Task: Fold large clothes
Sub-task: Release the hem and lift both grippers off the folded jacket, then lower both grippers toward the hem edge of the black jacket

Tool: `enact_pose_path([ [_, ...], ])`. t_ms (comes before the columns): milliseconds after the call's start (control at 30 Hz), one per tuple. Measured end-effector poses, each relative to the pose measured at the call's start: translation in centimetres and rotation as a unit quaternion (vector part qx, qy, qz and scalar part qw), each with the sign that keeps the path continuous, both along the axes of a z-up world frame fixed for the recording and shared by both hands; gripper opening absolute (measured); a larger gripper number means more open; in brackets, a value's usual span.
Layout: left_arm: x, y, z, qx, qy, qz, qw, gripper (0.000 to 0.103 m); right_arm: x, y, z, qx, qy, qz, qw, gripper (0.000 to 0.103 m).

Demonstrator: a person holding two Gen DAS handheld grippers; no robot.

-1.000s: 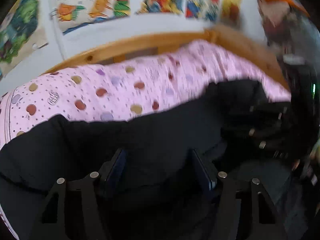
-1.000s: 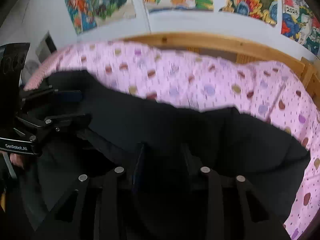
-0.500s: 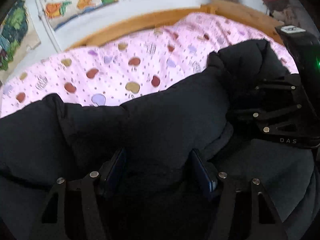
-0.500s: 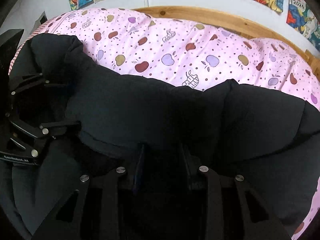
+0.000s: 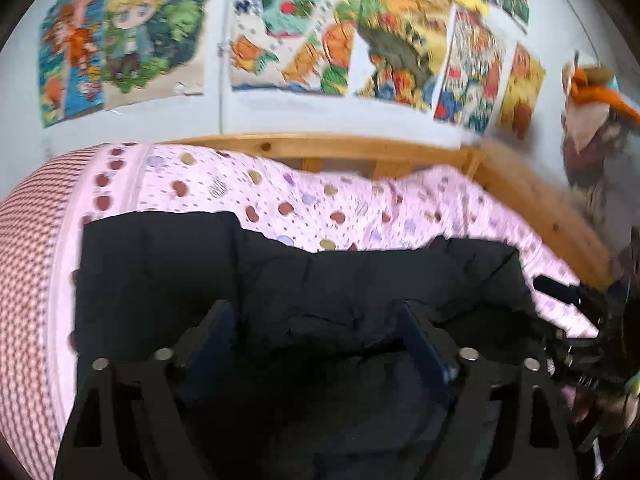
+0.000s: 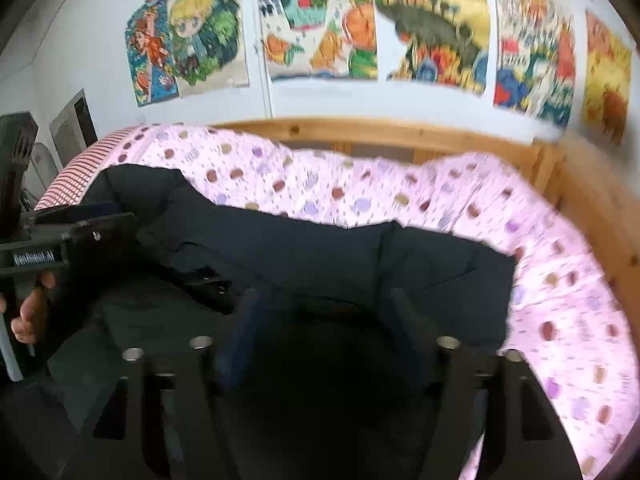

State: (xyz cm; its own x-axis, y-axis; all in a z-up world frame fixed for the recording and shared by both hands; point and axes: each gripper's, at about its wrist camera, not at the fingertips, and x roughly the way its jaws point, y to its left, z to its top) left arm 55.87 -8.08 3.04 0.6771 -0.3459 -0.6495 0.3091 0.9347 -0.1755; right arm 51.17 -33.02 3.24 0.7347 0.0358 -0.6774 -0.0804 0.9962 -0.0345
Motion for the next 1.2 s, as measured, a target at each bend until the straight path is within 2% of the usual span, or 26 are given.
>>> enact_pose_path([
  [100,-2.3,1.1,1.4,-0.016,-0.013,0.015,0.9997,0.095,-1.5,0.8,1.8,-0.018,-0.012,-0.015,1.0,0.081],
  [167,-3.9,1.8,2.5,-0.02,-0.027,0.024,0.9991,0.1,-2.9,1.0,3.2,-0.022,-0.024,-0.021,0.999,0.085],
  [333,-8.7,3.7,6.0,-0.021,-0.079,0.05,0.9954,0.103,-7.0,1.6,6.8,-0.022,-0.05,-0.028,0.998,0.094],
  [467,-12.8,5.4,8.3,-0.022,-0.106,0.063,0.9921,0.103,-10.5,1.8,8.8,-0.008,-0.065,-0.04,0.997,0.094],
  [667,-18.3,7.1,10.1,-0.004,-0.133,0.076,0.9882,0.103,-15.0,2.9,10.5,-0.009,-0.082,-0.044,0.996,0.095],
  [867,-22.5,8.3,10.7,0.016,-0.142,0.08,0.9864,0.103,-18.9,3.9,11.6,-0.011,-0.095,-0.044,0.994,0.095],
  [1200,-28.5,10.8,10.7,0.026,-0.158,0.1,0.982,0.103,-24.1,6.4,12.4,-0.03,-0.105,-0.036,0.993,0.095],
])
